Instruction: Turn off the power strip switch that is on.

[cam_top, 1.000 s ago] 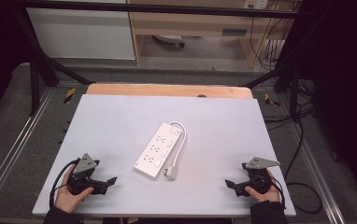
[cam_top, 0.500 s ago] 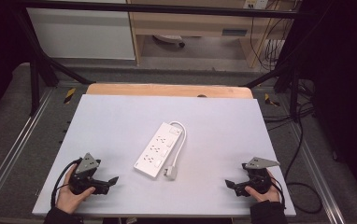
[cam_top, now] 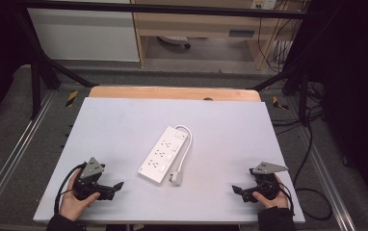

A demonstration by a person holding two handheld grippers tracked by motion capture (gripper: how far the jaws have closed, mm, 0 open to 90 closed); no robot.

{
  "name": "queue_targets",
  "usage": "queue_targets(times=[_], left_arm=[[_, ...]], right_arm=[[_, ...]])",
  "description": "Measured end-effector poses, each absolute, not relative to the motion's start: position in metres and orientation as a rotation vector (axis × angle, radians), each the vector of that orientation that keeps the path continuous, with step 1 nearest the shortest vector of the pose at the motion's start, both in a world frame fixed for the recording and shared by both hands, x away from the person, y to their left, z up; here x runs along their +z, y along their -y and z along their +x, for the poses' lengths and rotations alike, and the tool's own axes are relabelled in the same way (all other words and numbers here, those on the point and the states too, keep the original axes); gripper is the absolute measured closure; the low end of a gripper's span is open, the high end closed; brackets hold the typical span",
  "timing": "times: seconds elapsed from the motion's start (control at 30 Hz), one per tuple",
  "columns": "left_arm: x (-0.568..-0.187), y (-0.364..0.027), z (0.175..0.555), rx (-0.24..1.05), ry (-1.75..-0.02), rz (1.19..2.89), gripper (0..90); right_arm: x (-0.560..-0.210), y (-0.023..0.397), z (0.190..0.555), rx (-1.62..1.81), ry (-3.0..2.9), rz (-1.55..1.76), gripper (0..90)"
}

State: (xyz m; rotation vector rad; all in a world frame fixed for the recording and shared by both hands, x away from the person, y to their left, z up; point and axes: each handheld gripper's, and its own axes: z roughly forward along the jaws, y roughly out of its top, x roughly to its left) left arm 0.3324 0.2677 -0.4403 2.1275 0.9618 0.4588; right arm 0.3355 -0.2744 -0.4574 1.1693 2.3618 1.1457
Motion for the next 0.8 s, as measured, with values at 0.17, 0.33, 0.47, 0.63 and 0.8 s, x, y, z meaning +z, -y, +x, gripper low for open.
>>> queue_targets(times=[0.17,0.33,0.47,0.63,0.8], left_arm=[[-0.439,-0.264,0.334,0.453,-0.963,2.132,3.7],[-0.434,-0.261,0.335,0.457,-0.967,2.134,3.7],[-0.431,-0.259,0.335,0.451,-0.967,2.125,3.7],[-0.428,-0.255,0.335,0.455,-0.963,2.132,3.7],[-0.425,-0.252,0.336,0.459,-0.962,2.131,3.7]], right_arm=[[-0.458,0.275,0.336,1.146,-2.361,1.174,0.6],[-0.458,0.275,0.336,1.144,-2.363,1.17,0.6],[-0.458,0.275,0.336,1.142,-2.365,1.168,0.6],[-0.458,0.275,0.336,1.138,-2.367,1.166,0.6],[-0.458,0.274,0.336,1.138,-2.366,1.172,0.7]])
